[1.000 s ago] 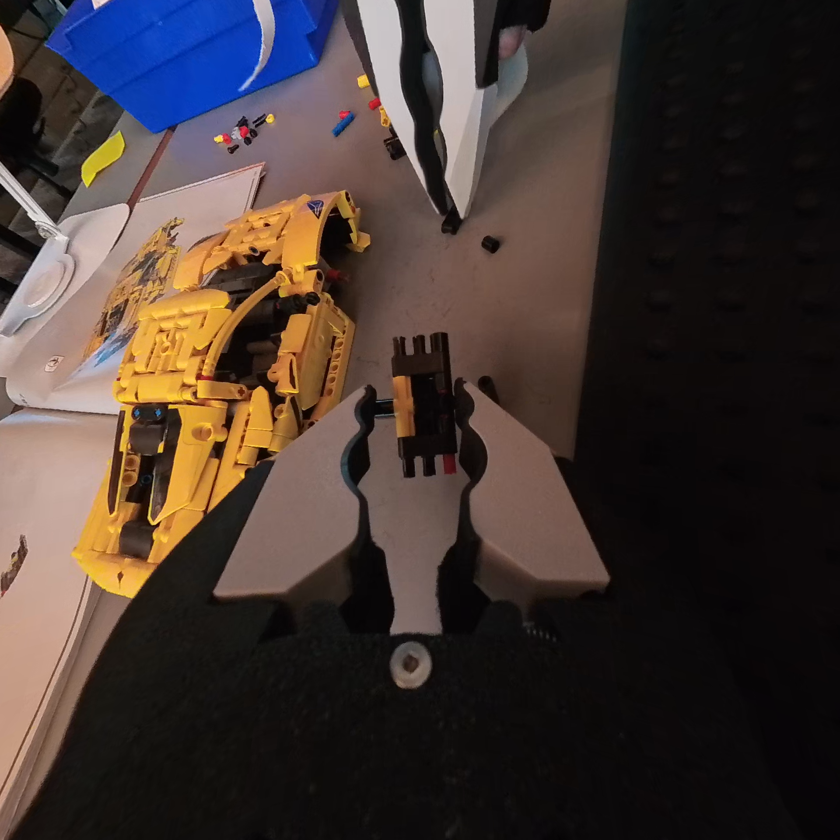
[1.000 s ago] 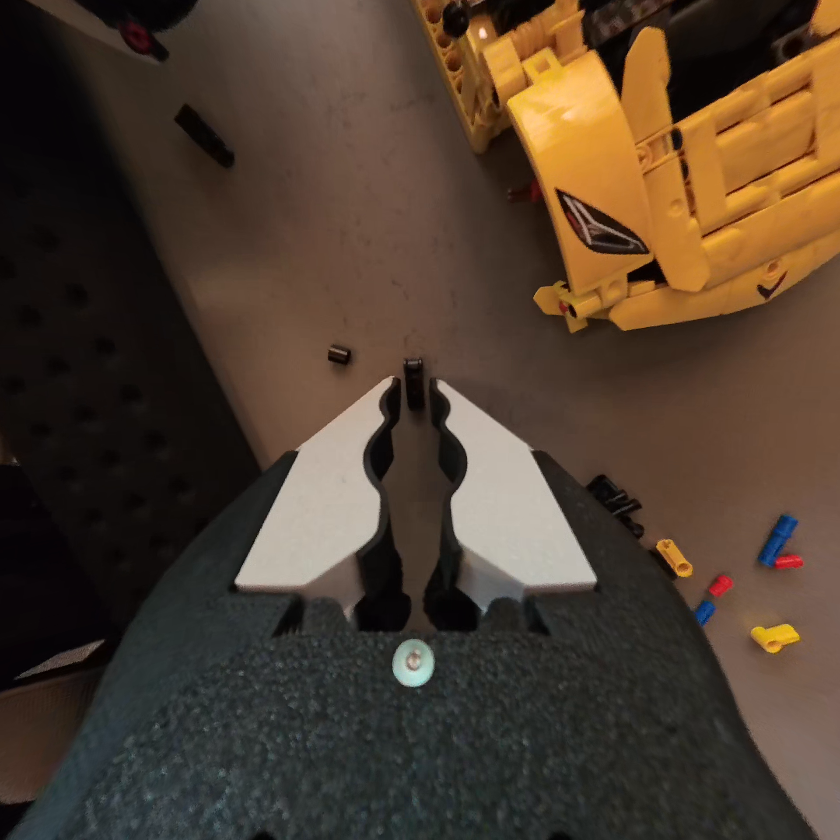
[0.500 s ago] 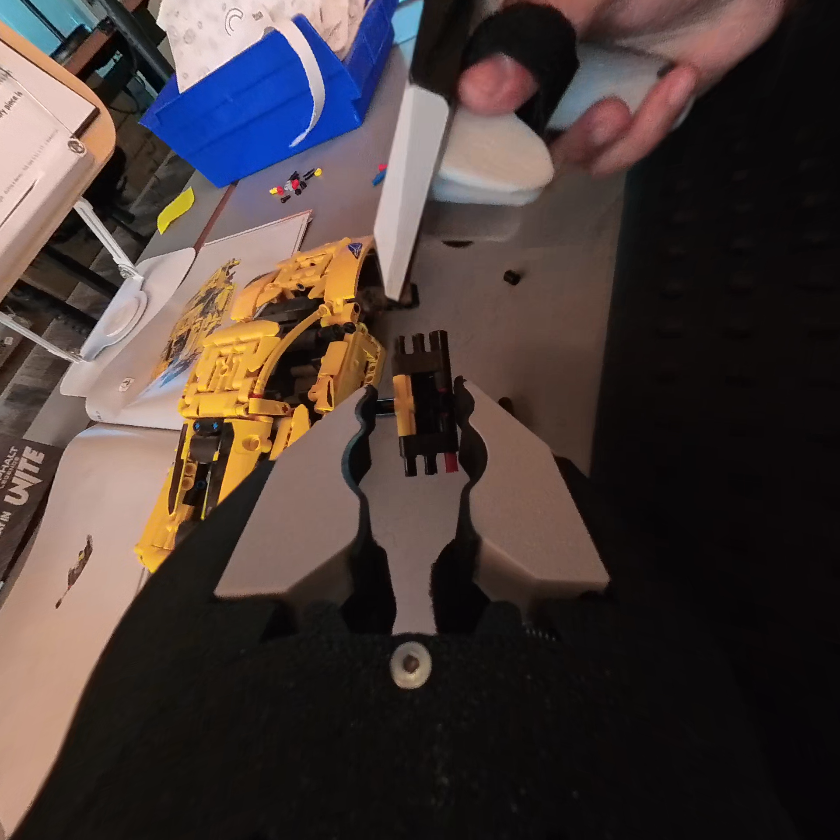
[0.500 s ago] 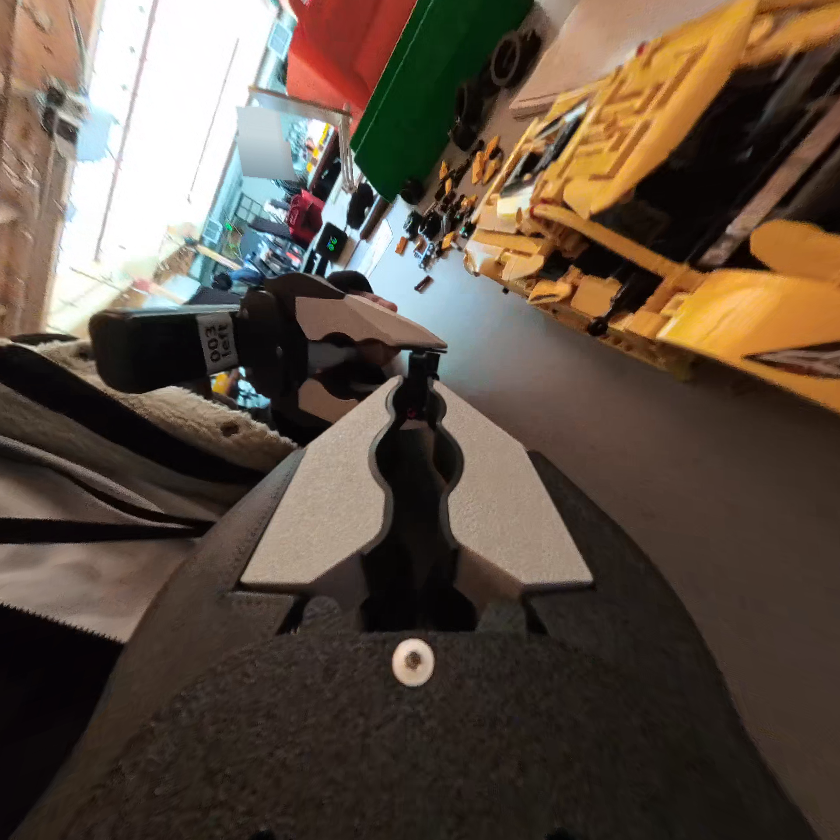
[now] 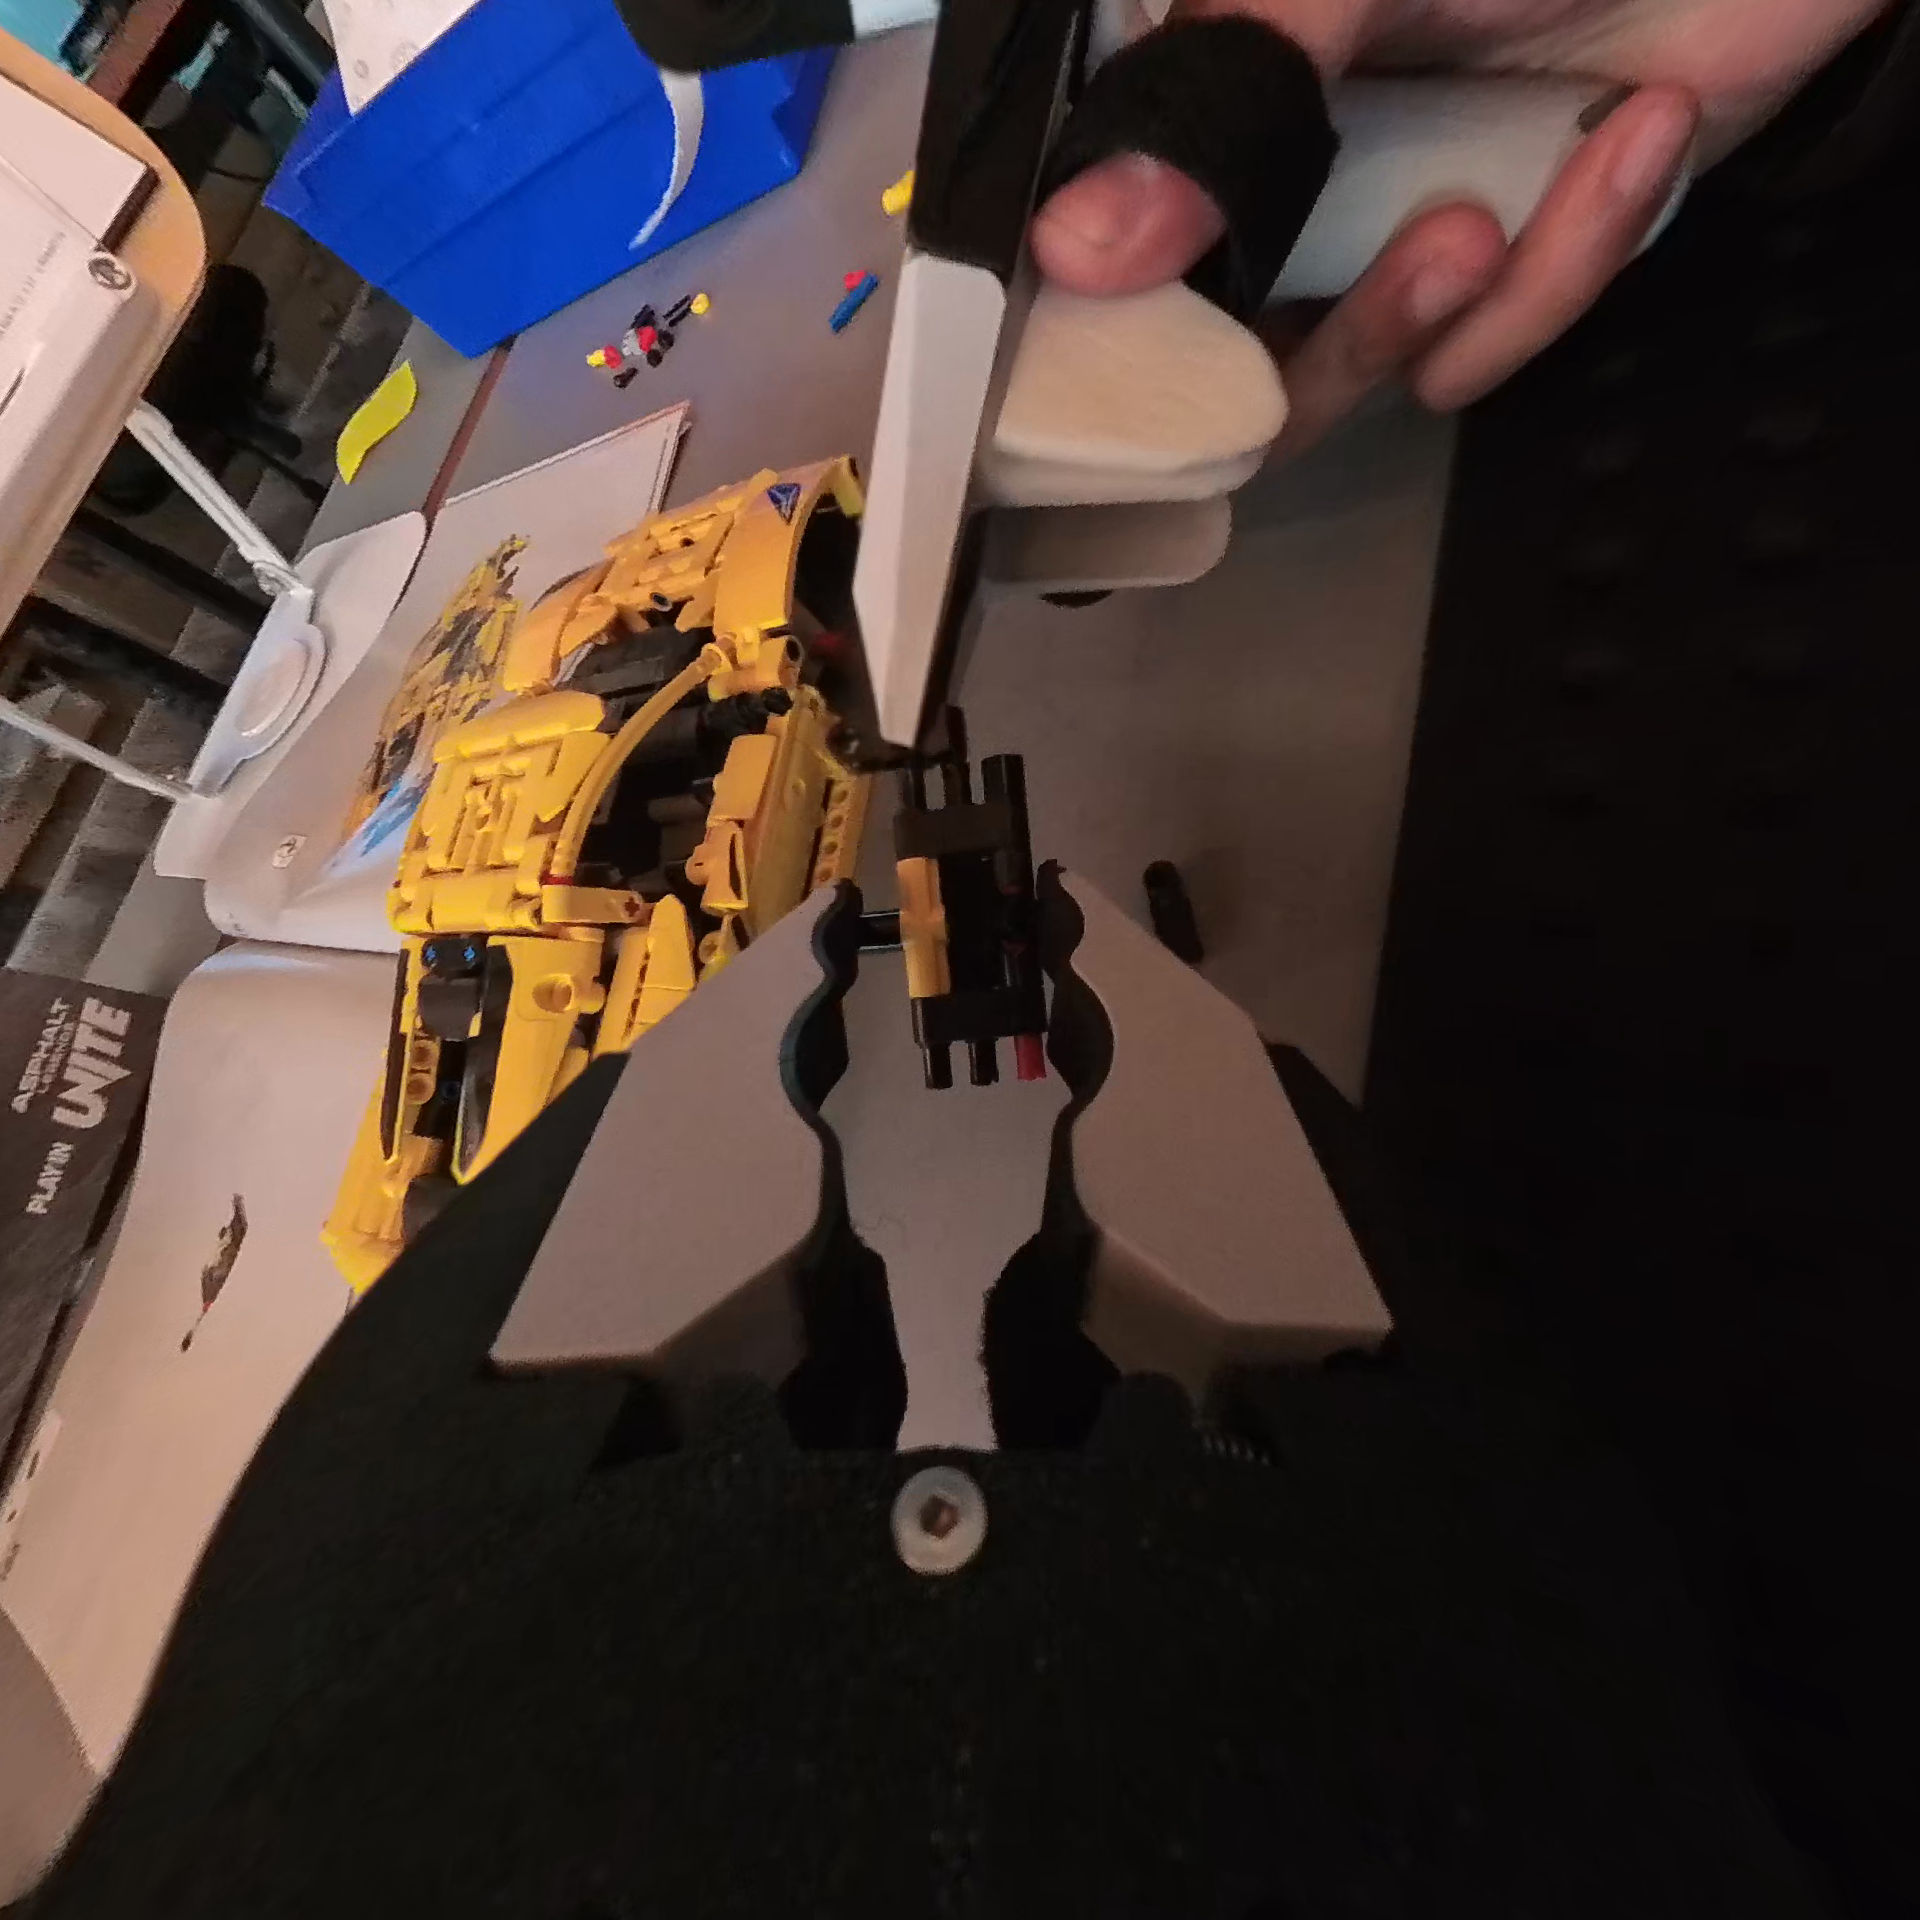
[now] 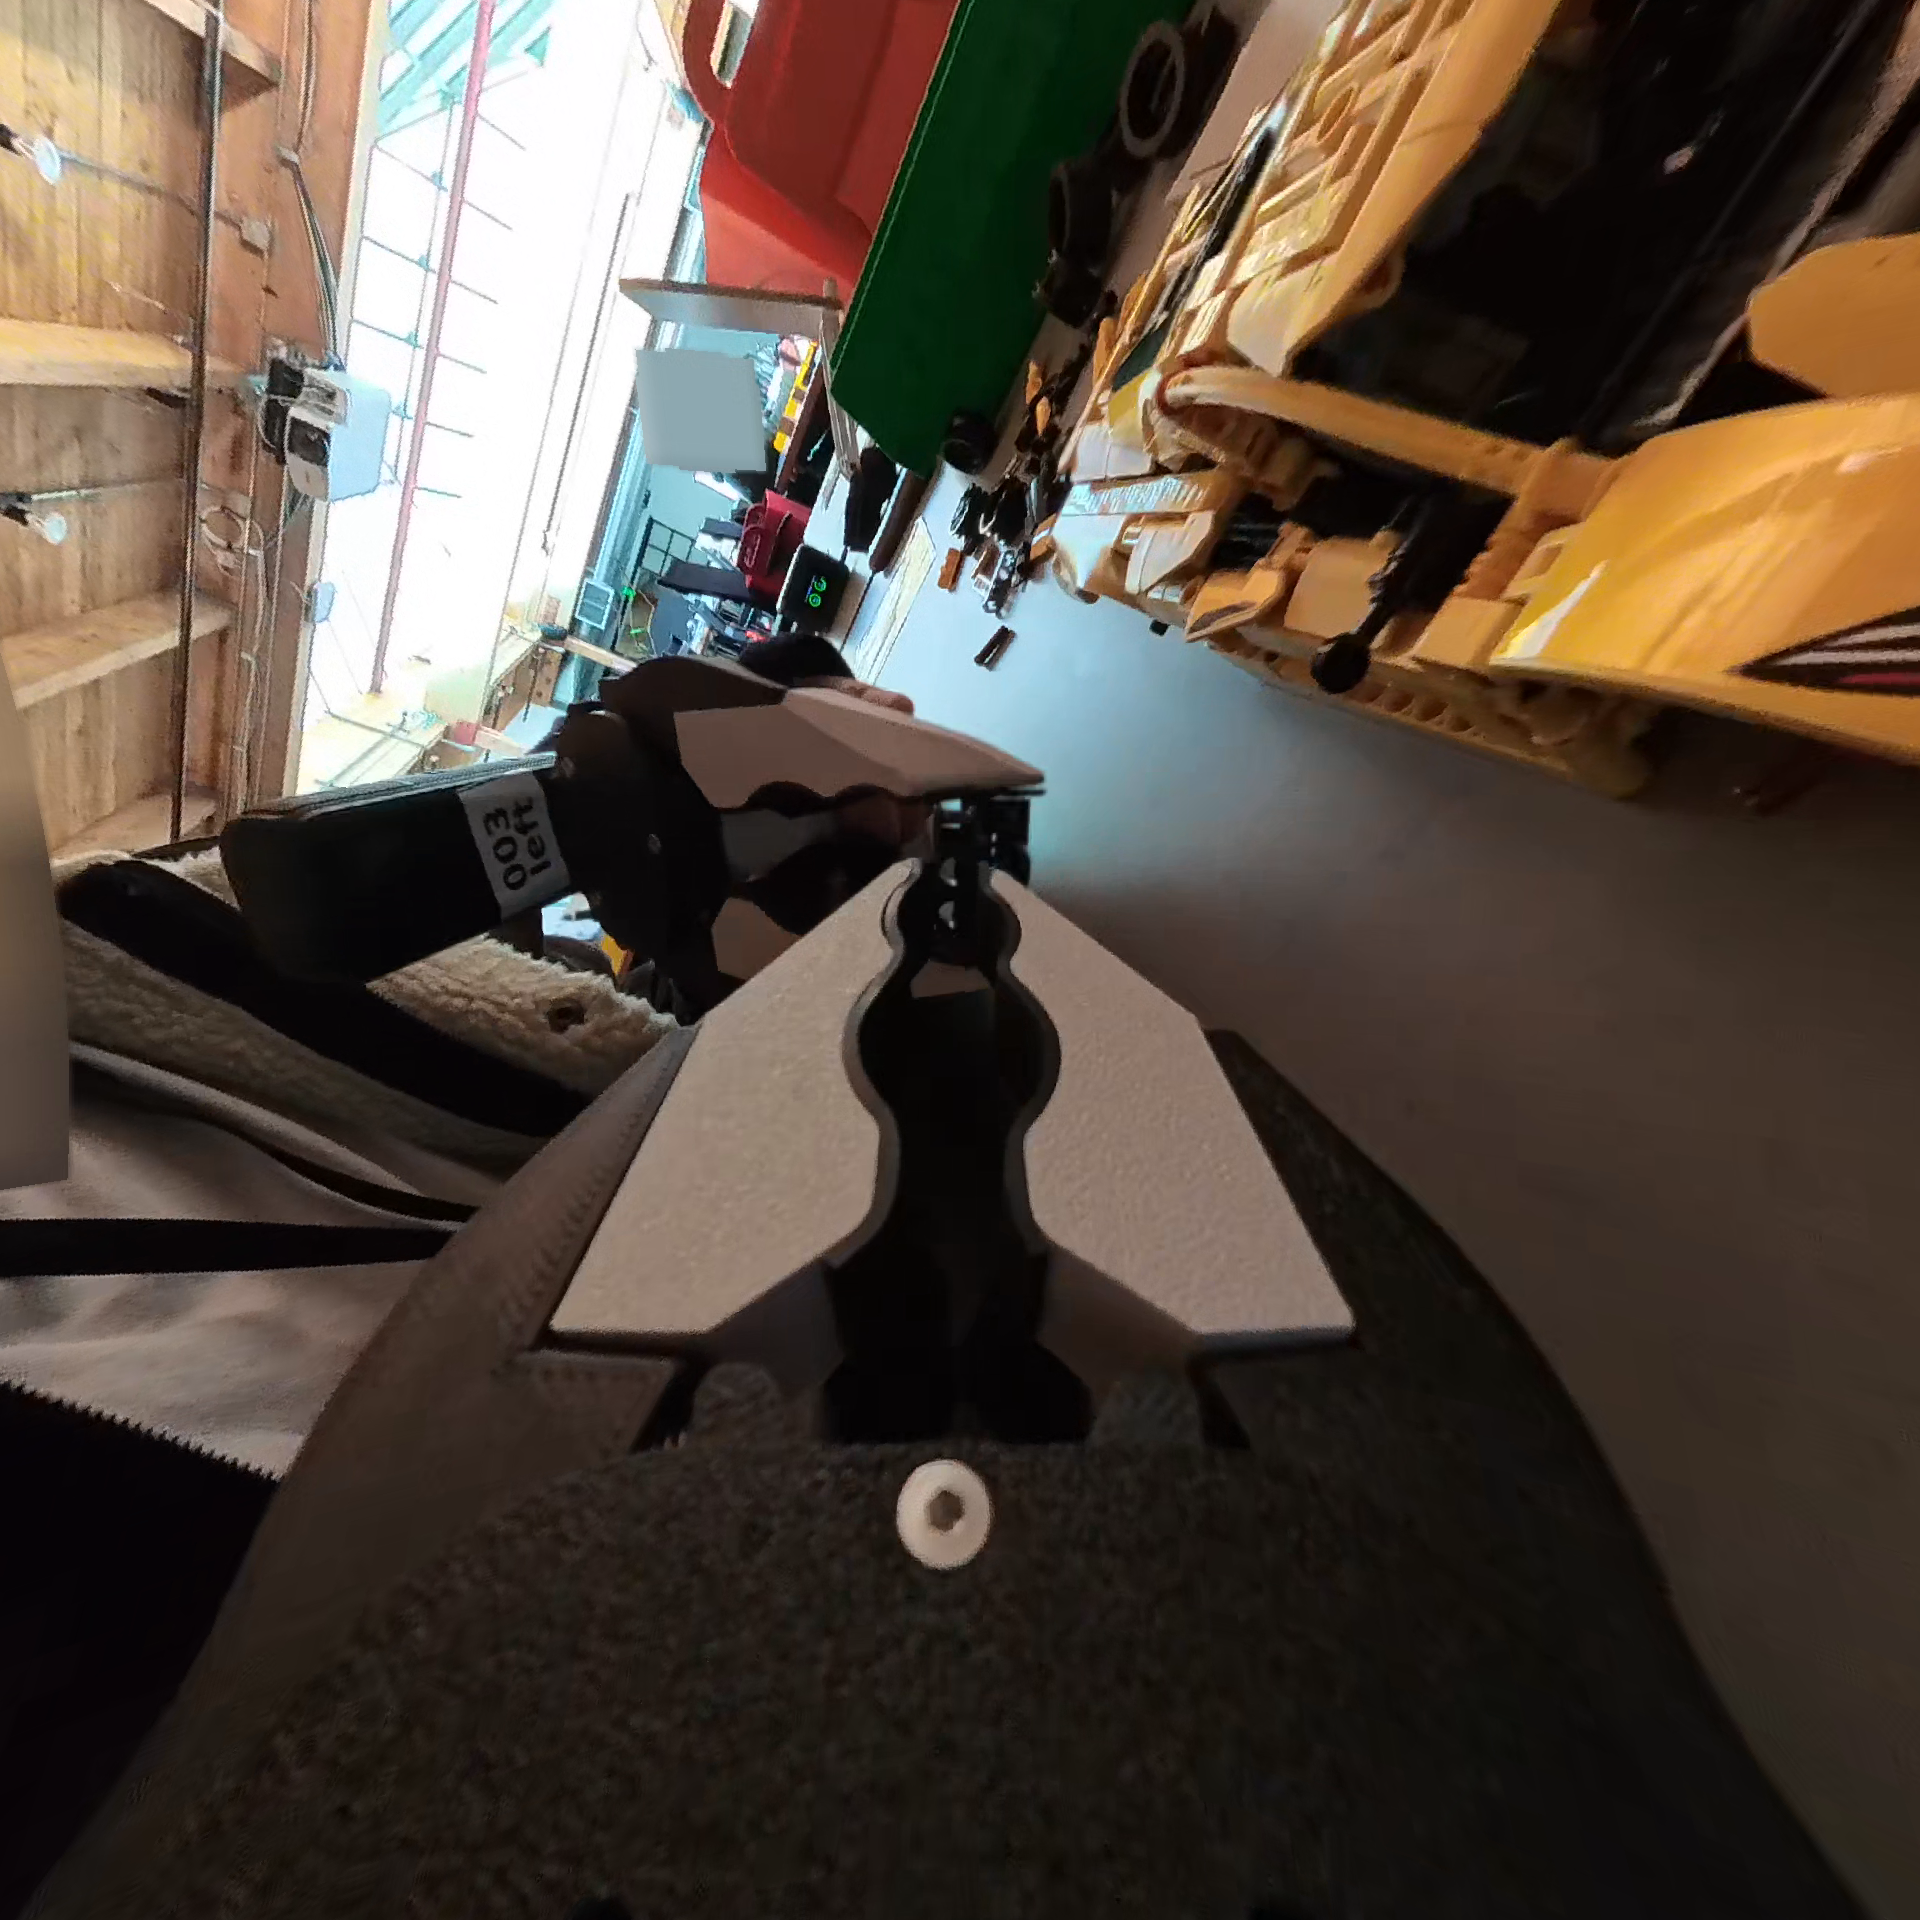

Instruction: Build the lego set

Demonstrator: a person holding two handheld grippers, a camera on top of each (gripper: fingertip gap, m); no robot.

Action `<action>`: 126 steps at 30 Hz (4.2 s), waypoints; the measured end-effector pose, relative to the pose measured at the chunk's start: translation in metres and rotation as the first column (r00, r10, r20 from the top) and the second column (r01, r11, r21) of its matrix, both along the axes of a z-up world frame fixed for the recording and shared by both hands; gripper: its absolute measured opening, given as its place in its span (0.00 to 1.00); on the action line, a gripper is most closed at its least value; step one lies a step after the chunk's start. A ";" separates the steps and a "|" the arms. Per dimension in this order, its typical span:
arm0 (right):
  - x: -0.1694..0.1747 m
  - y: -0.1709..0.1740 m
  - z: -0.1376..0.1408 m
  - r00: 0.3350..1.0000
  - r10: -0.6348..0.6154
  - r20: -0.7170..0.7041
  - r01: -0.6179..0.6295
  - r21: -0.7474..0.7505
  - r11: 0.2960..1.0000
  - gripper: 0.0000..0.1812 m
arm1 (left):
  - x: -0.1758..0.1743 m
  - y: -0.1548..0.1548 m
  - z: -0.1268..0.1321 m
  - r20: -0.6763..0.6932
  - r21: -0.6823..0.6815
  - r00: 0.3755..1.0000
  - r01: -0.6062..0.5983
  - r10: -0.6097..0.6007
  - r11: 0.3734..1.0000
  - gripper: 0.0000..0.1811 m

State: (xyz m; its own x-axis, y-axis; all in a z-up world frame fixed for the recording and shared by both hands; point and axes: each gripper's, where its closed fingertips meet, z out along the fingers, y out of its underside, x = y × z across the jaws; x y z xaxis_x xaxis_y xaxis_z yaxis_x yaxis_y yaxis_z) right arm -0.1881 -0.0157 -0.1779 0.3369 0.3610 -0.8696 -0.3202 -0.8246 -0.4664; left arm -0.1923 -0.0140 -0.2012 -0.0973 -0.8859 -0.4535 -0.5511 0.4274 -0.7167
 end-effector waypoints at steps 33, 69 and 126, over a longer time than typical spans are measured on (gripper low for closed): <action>-0.009 -0.012 0.001 0.988 0.131 -0.077 -0.132 -0.015 0.991 0.03 | 0.002 -0.007 -0.005 -0.035 0.088 0.999 0.023 -0.020 0.996 0.18; 0.025 0.005 0.007 0.991 -0.093 -0.101 0.098 0.047 0.994 0.03 | -0.001 -0.004 -0.027 -0.138 -0.053 0.990 -0.014 0.007 0.999 0.21; 0.020 -0.005 -0.017 0.999 0.036 -0.022 -0.037 -0.066 0.997 0.03 | 0.003 -0.011 -0.012 -0.029 -0.120 0.999 0.037 -0.041 0.992 0.13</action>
